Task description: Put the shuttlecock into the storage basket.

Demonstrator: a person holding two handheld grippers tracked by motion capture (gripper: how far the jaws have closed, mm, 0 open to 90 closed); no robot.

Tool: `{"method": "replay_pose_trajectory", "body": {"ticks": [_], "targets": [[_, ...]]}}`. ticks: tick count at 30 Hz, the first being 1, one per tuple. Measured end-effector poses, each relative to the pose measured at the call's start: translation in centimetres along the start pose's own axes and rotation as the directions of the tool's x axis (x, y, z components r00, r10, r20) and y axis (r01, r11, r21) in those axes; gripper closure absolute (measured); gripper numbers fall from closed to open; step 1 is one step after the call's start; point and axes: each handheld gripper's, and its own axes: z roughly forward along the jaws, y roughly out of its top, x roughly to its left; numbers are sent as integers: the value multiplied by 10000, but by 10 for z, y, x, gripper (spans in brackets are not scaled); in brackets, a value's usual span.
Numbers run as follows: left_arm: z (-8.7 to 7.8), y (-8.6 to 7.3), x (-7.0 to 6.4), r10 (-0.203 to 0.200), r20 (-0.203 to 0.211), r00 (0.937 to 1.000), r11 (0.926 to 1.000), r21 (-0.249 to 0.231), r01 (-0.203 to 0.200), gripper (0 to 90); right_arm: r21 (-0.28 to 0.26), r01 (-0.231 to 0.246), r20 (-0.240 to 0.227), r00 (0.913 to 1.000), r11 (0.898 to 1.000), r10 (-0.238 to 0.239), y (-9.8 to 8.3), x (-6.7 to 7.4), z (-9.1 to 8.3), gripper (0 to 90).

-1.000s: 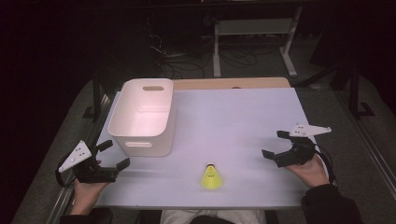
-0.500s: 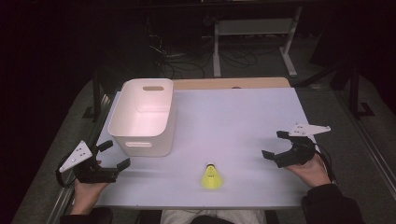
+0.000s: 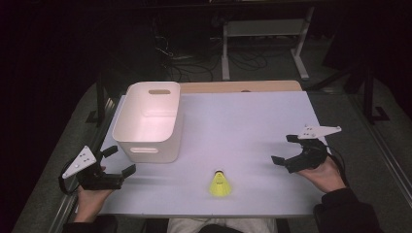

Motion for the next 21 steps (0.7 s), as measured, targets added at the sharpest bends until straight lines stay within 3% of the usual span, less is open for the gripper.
{"method": "replay_pose_trajectory", "body": {"ticks": [21], "targets": [[1, 1, 1, -7, 13, 10000, 10000, -20, 7, 0, 539, 291, -451, 9986, 9981, -267, 18, 4, 6, 0]]}}
